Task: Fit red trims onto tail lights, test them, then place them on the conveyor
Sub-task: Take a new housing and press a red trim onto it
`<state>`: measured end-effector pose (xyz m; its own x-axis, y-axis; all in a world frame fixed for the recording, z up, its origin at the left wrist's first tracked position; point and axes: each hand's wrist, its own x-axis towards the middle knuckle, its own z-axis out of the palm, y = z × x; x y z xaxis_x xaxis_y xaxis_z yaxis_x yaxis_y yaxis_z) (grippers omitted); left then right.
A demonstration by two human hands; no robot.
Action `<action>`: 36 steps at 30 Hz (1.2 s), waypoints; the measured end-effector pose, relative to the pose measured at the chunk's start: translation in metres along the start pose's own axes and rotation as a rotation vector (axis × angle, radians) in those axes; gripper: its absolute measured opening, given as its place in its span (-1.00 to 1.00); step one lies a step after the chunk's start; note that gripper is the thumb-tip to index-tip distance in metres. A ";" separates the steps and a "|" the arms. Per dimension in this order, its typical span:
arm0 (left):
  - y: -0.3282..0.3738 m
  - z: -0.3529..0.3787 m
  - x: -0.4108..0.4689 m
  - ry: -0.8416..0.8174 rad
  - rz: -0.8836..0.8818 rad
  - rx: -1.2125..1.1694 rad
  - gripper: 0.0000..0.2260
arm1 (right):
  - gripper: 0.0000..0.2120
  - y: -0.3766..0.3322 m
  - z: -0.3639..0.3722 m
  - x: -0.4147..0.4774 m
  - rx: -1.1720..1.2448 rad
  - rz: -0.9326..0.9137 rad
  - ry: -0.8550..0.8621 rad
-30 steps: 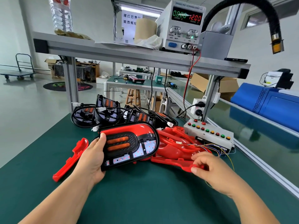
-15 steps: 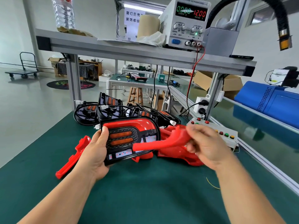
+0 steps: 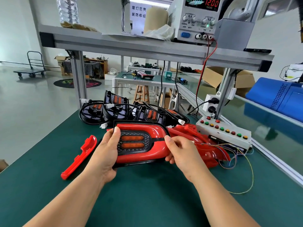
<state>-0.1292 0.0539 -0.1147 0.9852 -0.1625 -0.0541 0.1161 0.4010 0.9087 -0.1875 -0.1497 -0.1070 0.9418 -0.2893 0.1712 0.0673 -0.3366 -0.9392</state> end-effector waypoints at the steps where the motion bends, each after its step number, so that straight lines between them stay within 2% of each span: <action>1: 0.001 0.001 0.000 0.009 0.002 -0.002 -0.76 | -0.74 0.000 0.001 -0.001 -0.063 -0.029 0.033; 5: 0.005 0.002 0.000 0.025 0.013 -0.015 -0.74 | -0.77 0.001 0.004 0.000 -0.285 -0.204 0.141; 8: 0.007 0.002 -0.002 0.036 0.023 -0.018 -0.72 | -0.80 0.004 0.007 0.002 -0.365 -0.303 0.193; 13: 0.011 0.004 -0.008 0.025 0.055 -0.015 -0.73 | -0.73 0.009 0.014 0.000 -0.338 -0.220 0.179; 15: 0.013 0.003 -0.008 0.026 0.050 -0.020 -0.72 | -0.59 0.007 0.017 -0.001 -0.228 -0.109 0.177; 17: 0.015 0.002 -0.009 0.013 0.041 -0.030 -0.70 | -0.39 0.001 0.021 -0.003 0.161 0.101 0.033; 19: 0.016 0.002 -0.011 -0.007 0.032 -0.044 -0.68 | -0.42 -0.003 0.020 -0.005 0.575 0.283 -0.201; 21: 0.017 0.003 -0.013 -0.032 0.018 -0.040 -0.62 | -0.49 -0.003 0.017 -0.007 0.770 0.353 -0.320; 24: 0.018 0.007 -0.015 -0.112 0.007 -0.027 -0.55 | -0.55 0.002 0.017 -0.004 0.854 0.342 -0.287; 29: 0.017 0.007 -0.019 -0.348 0.143 0.146 -0.55 | -0.58 0.008 0.011 0.003 0.890 0.286 -0.121; 33: 0.016 0.005 -0.021 -0.433 0.109 0.176 -0.52 | -0.58 0.010 0.010 0.003 0.869 0.232 -0.138; 36: 0.013 0.010 -0.025 -0.426 0.193 0.262 -0.62 | -0.51 0.009 0.011 0.003 0.889 0.211 -0.196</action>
<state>-0.1533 0.0538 -0.0979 0.8408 -0.4815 0.2473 -0.1508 0.2305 0.9613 -0.1806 -0.1432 -0.1184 0.9966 -0.0827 -0.0059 0.0397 0.5385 -0.8417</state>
